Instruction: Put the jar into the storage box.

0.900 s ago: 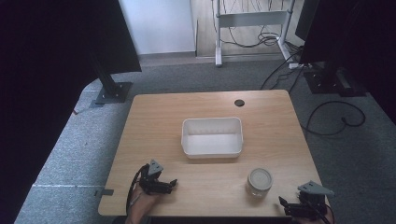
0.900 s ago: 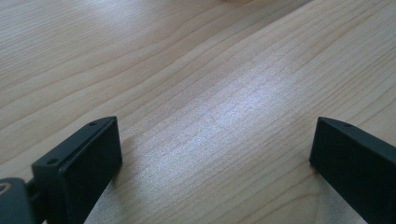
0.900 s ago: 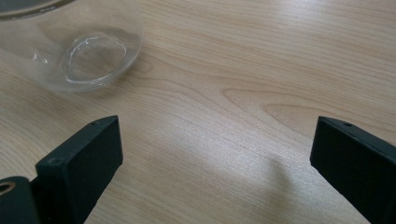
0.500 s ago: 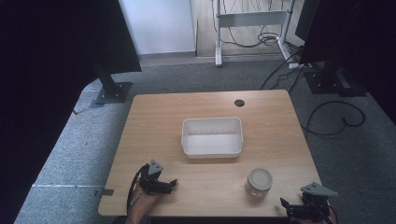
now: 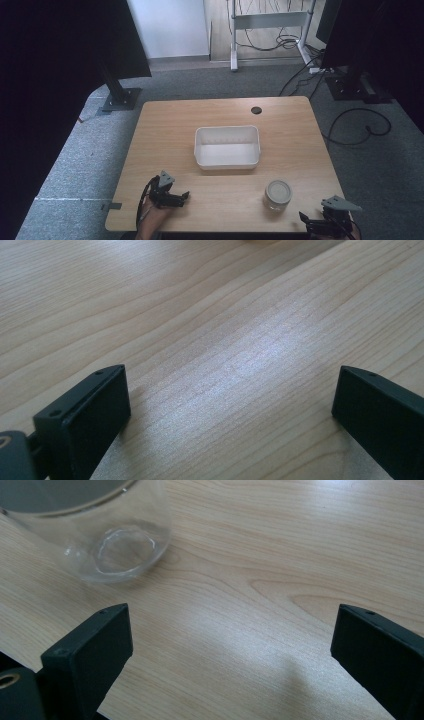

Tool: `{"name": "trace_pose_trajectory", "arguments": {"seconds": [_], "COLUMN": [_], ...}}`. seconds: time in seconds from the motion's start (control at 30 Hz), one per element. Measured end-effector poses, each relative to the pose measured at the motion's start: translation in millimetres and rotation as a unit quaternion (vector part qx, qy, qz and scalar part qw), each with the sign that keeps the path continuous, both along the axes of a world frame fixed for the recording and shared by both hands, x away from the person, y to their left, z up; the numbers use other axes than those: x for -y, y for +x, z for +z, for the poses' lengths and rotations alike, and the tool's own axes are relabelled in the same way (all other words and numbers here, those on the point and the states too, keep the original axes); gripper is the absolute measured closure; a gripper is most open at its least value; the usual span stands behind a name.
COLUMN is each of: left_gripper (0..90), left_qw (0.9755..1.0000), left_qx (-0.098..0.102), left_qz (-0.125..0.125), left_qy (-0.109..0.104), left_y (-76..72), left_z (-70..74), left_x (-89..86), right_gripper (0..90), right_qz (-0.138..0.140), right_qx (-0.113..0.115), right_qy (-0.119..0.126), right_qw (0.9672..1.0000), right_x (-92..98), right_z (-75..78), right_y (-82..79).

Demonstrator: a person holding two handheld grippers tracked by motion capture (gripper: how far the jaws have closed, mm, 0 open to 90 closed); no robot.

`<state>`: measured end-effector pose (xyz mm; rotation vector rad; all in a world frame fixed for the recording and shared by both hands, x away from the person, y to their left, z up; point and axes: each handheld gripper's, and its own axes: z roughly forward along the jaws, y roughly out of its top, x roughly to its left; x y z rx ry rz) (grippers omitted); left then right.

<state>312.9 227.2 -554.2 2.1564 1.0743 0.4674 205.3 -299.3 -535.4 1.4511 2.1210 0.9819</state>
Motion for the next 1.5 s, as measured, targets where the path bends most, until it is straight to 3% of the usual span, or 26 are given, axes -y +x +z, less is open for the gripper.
{"name": "trace_pose_trajectory", "arguments": {"seconds": [0.83, 1.5], "left_gripper": [1.2, 0.9], "left_qw": [1.0000, 1.0000], "left_qx": [-0.001, -0.001], "left_qz": [0.004, 0.009], "left_qy": [0.000, 0.000], "left_y": [0.2, 0.4], "left_z": [-0.1, -0.1], "left_x": [-0.1, -0.3], "right_gripper": [2.1, 1.5], "right_qz": [0.047, 0.094], "right_qx": [0.019, 0.037], "right_qy": [-0.004, -0.003], "right_qw": [0.9987, 0.9948], "right_x": [-20.7, -39.8], "right_z": [13.1, 18.4], "right_y": [-0.4, 2.5]}}
